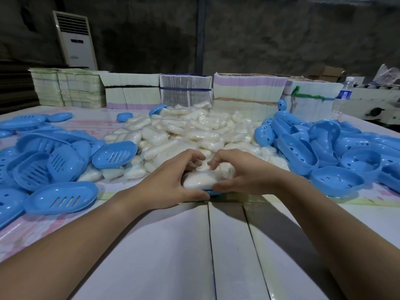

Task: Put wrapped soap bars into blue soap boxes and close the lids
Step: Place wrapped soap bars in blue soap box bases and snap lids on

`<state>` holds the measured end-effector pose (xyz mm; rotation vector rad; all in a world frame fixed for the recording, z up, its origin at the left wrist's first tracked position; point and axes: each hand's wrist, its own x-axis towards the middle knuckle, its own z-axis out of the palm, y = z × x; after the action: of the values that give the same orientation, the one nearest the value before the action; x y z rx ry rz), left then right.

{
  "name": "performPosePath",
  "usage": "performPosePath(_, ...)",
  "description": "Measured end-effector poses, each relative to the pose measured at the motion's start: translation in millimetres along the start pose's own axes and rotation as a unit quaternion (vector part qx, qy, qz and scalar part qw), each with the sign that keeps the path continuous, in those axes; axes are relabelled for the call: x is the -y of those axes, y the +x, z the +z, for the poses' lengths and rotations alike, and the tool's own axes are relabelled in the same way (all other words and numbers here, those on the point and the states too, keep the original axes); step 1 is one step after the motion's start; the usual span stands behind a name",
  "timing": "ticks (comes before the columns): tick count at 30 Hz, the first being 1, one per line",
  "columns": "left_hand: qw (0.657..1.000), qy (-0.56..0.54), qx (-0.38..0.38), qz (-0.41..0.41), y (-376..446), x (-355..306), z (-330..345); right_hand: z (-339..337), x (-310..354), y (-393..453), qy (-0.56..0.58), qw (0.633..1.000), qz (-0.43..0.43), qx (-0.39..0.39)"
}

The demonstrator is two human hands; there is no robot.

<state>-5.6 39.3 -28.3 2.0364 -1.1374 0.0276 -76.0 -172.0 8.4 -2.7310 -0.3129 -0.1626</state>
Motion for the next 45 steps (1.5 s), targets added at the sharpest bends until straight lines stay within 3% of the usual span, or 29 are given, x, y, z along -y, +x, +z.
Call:
performPosePath(13,1.0,0.017,-0.019,0.015,-1,-3,3,6,-7,5,0.028,0.998,-0.026,-0.045)
performPosePath(17,0.999,0.022,-0.017,0.018,-1,-1,4,2,-6,4,0.103,0.987,-0.025,-0.123)
performPosePath(20,1.0,0.026,-0.011,0.009,-2,0,4,-6,-13,4,0.043,0.972,0.05,-0.224)
performPosePath(24,0.999,0.035,0.007,0.008,-4,-3,3,-26,-44,-5,-0.129,0.905,0.224,-0.339)
performPosePath(26,0.999,0.035,0.008,0.006,-5,-4,2,-30,-60,-11,-0.173,0.88,0.294,-0.329)
performPosePath(30,0.999,0.034,0.015,0.007,-6,-3,1,-26,-74,-14,-0.177,0.872,0.368,-0.269)
performPosePath(34,0.999,0.039,0.013,0.012,-7,-2,0,-23,-67,-10,-0.145,0.893,0.309,-0.294)
performPosePath(40,0.999,0.048,0.007,0.016,-5,-2,1,-11,-37,2,-0.101,0.927,0.142,-0.331)
performPosePath(43,0.999,0.044,0.009,0.016,-6,-1,1,-7,-22,3,0.013,0.935,0.07,-0.346)
performPosePath(45,0.999,0.045,0.015,0.016,-5,-1,-1,-7,-10,1,0.168,0.914,0.031,-0.368)
